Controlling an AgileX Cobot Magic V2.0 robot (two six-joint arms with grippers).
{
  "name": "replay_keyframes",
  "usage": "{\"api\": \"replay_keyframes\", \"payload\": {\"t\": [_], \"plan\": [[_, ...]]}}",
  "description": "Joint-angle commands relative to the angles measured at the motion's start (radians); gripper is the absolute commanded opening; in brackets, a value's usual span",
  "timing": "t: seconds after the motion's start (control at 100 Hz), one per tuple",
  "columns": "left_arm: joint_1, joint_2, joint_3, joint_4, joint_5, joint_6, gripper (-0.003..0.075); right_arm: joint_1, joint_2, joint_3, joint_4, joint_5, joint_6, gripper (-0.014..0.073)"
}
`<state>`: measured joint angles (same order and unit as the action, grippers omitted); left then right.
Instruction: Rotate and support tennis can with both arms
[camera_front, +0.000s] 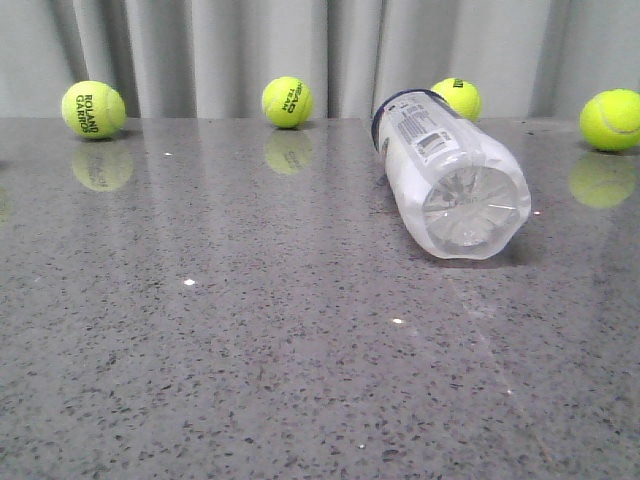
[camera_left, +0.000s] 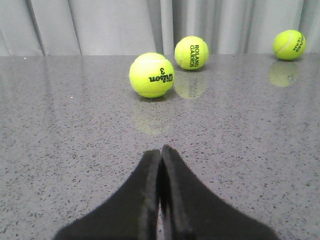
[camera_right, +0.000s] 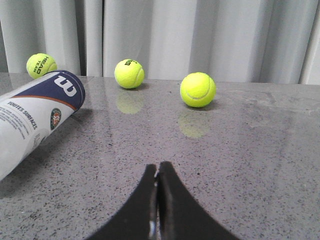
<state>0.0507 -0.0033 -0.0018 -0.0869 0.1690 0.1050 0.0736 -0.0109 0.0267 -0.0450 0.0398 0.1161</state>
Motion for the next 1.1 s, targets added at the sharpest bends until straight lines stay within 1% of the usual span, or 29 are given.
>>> {"api": "replay_keyframes", "payload": {"t": [0.0,0.9,0.99,1.09], "plan": [[-0.003,-0.035,0.046,-0.002,-0.076,-0.009,-0.002,-0.006,-0.028,-0.017,-0.008,-0.078,0.002,-0.0067],[-0.003,-0.035,0.046,-0.002,-0.076,-0.009,-0.002,-0.006,-0.028,-0.024,-0.008,-0.1,0.002,-0.0067],[-0.003,-0.035,0.046,-0.002,-0.076,-0.009,-0.002,-0.006,-0.017,-0.062,-0.008,-0.04,0.002,-0.0067],[-0.003,-0.035,0.046,-0.002,-0.076,-0.009,-0.002,-0.006,0.017,-0.147,-0.008,0.074,0.002,-0.0067]]}}
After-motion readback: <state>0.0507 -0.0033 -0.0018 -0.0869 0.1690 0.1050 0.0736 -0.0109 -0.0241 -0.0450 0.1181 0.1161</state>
